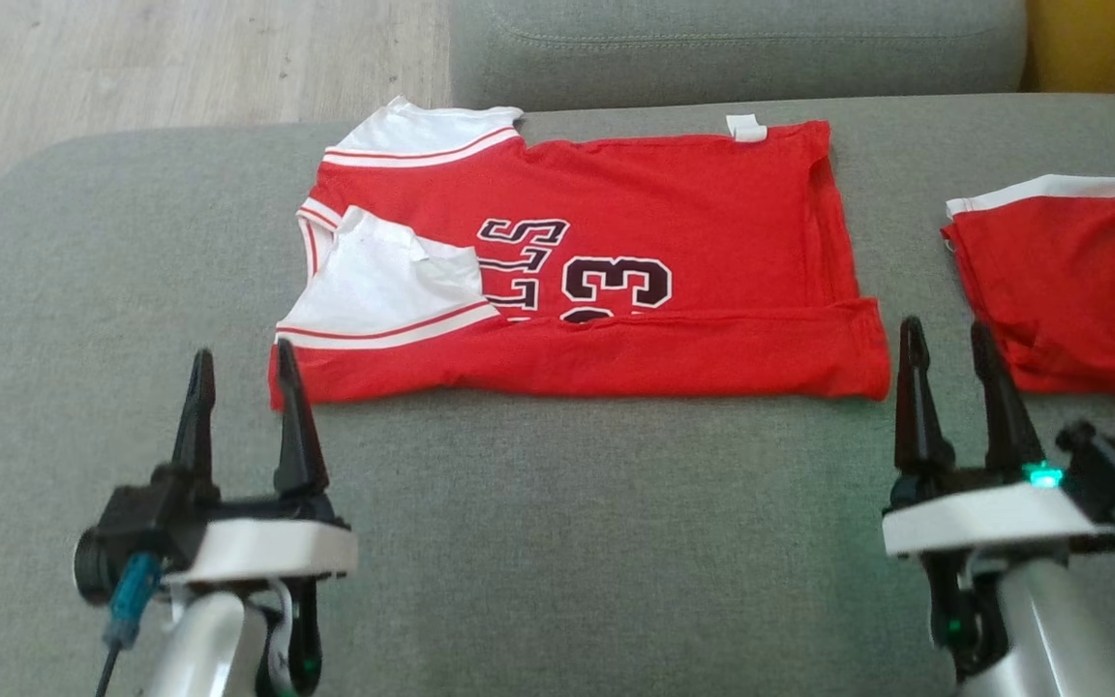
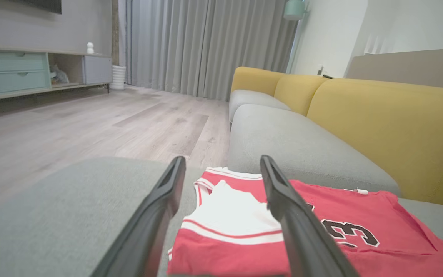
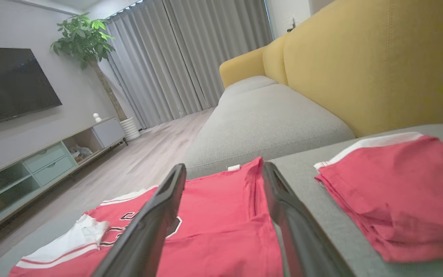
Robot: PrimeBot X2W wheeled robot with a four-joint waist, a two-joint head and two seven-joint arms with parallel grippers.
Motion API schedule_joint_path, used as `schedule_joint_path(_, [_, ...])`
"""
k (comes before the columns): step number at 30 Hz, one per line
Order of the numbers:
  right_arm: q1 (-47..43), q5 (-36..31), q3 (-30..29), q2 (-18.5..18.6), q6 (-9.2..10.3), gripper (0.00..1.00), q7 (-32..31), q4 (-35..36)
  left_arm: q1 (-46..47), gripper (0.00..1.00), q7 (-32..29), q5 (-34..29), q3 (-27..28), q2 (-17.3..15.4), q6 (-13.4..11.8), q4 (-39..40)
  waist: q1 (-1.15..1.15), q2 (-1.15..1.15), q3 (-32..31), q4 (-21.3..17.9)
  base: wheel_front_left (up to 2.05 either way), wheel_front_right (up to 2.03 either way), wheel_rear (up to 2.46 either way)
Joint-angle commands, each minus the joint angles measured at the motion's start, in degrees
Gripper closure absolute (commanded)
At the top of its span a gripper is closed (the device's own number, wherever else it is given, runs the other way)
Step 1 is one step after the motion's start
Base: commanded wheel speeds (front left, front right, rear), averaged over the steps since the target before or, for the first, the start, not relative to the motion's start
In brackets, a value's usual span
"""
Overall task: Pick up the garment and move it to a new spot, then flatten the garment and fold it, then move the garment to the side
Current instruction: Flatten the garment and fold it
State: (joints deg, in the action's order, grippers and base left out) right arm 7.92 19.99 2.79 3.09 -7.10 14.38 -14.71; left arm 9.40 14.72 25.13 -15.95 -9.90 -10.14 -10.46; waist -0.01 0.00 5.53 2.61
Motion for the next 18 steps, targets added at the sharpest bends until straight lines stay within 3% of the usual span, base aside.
schedule_joint_path(1, [1.0,0.3,1.5,-0.2,-0.39,0.0,0.6,3.3,1.4,0.0,0.3,-1.1,3.6,0.3,0.8,1.5,0.01,0.0,0.1,-0.2,0.0,0.0,0.0])
schedule_joint_path(6, [0.6,0.5,1.0,-0.2,-0.39,0.0,0.6,5.4,1.3,0.0,0.3,-4.1,5.4,1.8,4.1,-1.3,0.01,0.0,0.9,-0.8,0.0,0.0,0.0])
schedule_joint_path(10, [1.3,0.3,1.5,-0.2,-0.39,0.0,0.6,6.1,3.1,0.0,0.2,-4.7,5.5,1.8,5.2,-7.7,0.01,0.0,2.4,-1.5,0.0,0.0,0.0])
schedule_joint_path(18, [2.2,0.5,2.6,-0.2,-0.39,0.0,0.6,6.7,10.7,0.0,-3.6,-3.5,7.7,-0.4,4.1,-21.8,0.01,0.0,6.7,-3.9,0.0,0.0,0.0])
